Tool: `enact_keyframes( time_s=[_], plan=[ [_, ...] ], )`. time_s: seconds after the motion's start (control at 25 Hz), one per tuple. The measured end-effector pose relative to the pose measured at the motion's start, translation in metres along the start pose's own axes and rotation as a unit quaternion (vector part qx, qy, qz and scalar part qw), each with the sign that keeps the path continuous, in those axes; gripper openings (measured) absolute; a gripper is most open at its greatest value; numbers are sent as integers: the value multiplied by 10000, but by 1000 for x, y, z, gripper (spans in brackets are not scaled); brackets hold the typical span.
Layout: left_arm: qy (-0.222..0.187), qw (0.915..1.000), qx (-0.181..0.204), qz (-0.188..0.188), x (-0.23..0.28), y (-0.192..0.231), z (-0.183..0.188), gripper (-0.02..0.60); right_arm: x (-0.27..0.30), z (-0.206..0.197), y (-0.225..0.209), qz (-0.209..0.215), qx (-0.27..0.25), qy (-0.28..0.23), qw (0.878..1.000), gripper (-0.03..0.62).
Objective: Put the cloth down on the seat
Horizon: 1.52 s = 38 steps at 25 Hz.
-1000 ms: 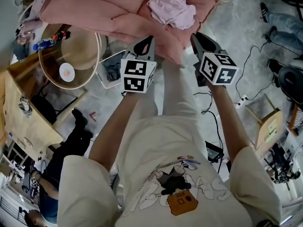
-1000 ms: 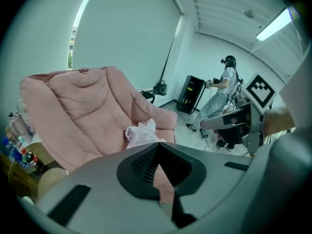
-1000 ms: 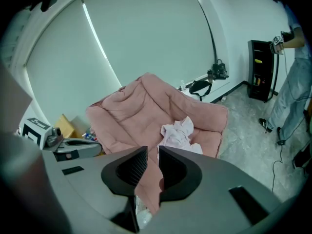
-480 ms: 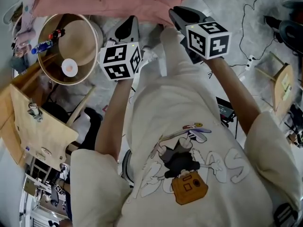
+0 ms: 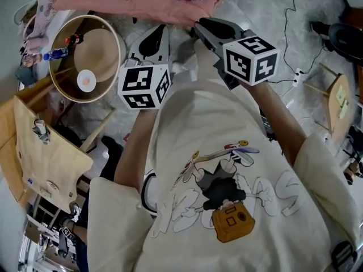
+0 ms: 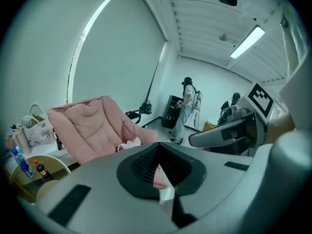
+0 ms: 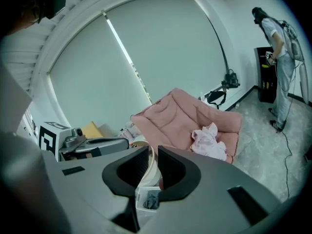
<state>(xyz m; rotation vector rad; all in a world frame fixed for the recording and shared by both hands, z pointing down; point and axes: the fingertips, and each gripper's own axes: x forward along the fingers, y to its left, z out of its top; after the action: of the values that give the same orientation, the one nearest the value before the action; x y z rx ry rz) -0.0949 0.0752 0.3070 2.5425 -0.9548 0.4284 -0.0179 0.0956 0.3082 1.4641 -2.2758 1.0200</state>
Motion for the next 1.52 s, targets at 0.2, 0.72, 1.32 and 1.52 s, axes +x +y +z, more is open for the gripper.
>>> enact_keyframes(
  time_s=[0.2,0.72,1.32,1.52],
  plan=[
    [-151,9995,-15,-279,-30,-32,13,5,-41,1,23,-60,-191,-283,9994,77],
    [-614,9963,370,-483,-81,-135,76,5,-156,37,57,-616,-1258,-1302,9815,77],
    [-648,9934,778,-538,-81,-190,73,5,-181,28,61,-265,-1229,-1516,9804,20],
    [-711,9935,722,-510,-89,-189,71,5,-180,21,67,-253,-1243,-1503,9805,20]
  ],
)
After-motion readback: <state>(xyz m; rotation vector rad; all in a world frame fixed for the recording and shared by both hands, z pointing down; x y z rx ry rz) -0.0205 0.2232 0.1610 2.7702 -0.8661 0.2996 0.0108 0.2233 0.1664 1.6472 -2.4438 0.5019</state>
